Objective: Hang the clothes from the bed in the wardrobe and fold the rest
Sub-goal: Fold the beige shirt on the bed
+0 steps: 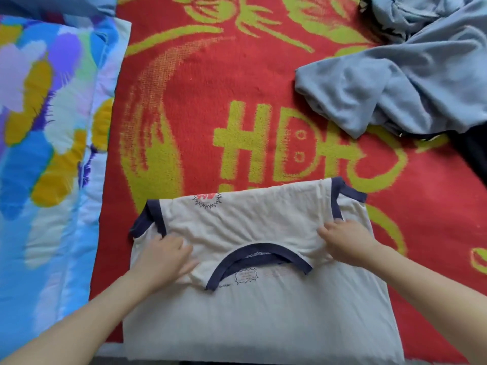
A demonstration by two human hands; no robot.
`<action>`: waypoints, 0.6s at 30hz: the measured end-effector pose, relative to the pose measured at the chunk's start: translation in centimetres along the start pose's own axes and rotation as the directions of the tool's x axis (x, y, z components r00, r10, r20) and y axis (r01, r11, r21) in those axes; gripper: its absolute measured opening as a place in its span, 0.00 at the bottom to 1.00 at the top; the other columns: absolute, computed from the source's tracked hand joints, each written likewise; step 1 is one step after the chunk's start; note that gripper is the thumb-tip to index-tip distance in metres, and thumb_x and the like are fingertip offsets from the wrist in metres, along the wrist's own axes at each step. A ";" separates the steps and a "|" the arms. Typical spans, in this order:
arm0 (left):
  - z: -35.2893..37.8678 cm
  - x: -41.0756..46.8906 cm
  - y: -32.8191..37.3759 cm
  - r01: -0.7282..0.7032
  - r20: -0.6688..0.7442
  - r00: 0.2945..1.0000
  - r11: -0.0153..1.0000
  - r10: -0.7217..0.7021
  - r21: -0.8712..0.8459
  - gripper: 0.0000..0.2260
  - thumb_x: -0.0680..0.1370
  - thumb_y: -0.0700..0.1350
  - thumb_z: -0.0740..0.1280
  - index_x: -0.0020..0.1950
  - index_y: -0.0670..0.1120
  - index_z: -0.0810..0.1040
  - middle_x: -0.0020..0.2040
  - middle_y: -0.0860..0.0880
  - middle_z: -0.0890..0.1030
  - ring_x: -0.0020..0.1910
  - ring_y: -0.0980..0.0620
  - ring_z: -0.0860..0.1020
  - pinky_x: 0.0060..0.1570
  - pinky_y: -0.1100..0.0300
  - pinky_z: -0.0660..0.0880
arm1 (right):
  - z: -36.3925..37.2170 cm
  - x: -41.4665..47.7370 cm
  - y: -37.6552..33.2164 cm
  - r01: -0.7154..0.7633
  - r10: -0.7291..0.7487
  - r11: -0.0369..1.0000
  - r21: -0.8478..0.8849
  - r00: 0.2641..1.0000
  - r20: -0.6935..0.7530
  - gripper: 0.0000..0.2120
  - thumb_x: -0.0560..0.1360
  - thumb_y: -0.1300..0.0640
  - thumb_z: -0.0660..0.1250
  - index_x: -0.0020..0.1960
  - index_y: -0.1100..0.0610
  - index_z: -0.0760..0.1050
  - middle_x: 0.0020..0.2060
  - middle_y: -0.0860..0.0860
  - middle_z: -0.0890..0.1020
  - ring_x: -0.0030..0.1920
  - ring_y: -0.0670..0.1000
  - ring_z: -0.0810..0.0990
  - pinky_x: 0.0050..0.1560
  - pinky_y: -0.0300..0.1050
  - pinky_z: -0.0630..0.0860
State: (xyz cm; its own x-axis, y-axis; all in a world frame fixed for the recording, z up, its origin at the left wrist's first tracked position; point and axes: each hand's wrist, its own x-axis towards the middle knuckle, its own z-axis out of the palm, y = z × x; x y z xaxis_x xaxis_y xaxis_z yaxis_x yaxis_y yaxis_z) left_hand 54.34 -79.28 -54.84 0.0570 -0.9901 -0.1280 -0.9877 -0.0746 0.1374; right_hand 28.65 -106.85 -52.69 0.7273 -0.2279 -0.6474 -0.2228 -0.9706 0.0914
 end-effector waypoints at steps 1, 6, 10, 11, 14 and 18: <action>-0.3 0.9 -0.6 0.082 -0.067 0.995 0.996 -0.079 0.043 0.17 0.71 0.52 0.58 0.32 0.43 0.79 0.27 0.45 0.74 0.25 0.47 0.75 0.25 0.60 0.70 | -0.9 0.6 0.3 -0.041 0.044 0.998 0.044 0.997 -0.060 0.11 0.66 0.59 0.70 0.47 0.60 0.74 0.43 0.56 0.78 0.43 0.56 0.79 0.34 0.45 0.69; -1.0 4.3 -4.2 0.508 0.314 0.794 0.852 -0.521 0.130 0.24 0.73 0.49 0.67 0.69 0.49 0.68 0.64 0.46 0.72 0.64 0.44 0.69 0.58 0.47 0.67 | -3.0 4.3 3.0 -0.301 0.324 0.940 0.158 0.936 -0.140 0.21 0.75 0.60 0.61 0.67 0.57 0.66 0.64 0.55 0.71 0.62 0.57 0.69 0.51 0.49 0.69; -0.7 5.6 -6.1 0.542 0.404 0.739 0.832 -0.539 0.119 0.07 0.77 0.48 0.60 0.54 0.53 0.74 0.56 0.51 0.74 0.61 0.49 0.69 0.63 0.48 0.59 | -3.0 6.3 4.1 -0.343 0.342 0.934 0.099 0.939 0.025 0.18 0.77 0.59 0.58 0.67 0.54 0.65 0.62 0.53 0.72 0.64 0.56 0.67 0.62 0.53 0.63; -1.0 5.9 -6.7 0.550 0.400 0.749 0.832 -0.528 0.070 0.05 0.77 0.47 0.60 0.49 0.53 0.74 0.51 0.51 0.76 0.58 0.49 0.72 0.61 0.50 0.62 | -3.3 6.4 4.6 -0.350 0.346 0.931 0.107 0.937 0.054 0.13 0.77 0.59 0.58 0.61 0.54 0.70 0.57 0.53 0.75 0.60 0.56 0.69 0.62 0.54 0.62; -2.9 6.5 -9.0 0.565 0.425 0.767 0.820 -0.481 -0.092 0.02 0.76 0.45 0.65 0.45 0.50 0.76 0.47 0.47 0.81 0.51 0.45 0.77 0.46 0.55 0.69 | -4.7 6.2 7.0 -0.343 0.344 0.925 0.163 0.939 0.024 0.05 0.75 0.59 0.60 0.45 0.52 0.73 0.44 0.50 0.77 0.53 0.55 0.74 0.58 0.52 0.62; -6.0 8.1 -11.9 0.544 0.343 0.813 0.824 -0.470 -0.160 0.05 0.75 0.44 0.69 0.49 0.44 0.81 0.47 0.40 0.82 0.49 0.40 0.78 0.44 0.50 0.73 | -6.8 5.3 10.9 -0.311 0.346 0.928 0.207 0.924 -0.162 0.04 0.73 0.61 0.61 0.41 0.53 0.71 0.39 0.51 0.75 0.49 0.57 0.76 0.43 0.46 0.55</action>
State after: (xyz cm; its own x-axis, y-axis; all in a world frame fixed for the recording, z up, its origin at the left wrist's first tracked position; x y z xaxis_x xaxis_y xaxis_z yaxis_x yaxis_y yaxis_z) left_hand 67.40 -87.17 -51.66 0.4608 -0.7296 -0.5053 -0.7594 -0.6188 0.2009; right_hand 34.45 -119.18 -49.96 0.7000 -0.5593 -0.4440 -0.5673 -0.8132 0.1300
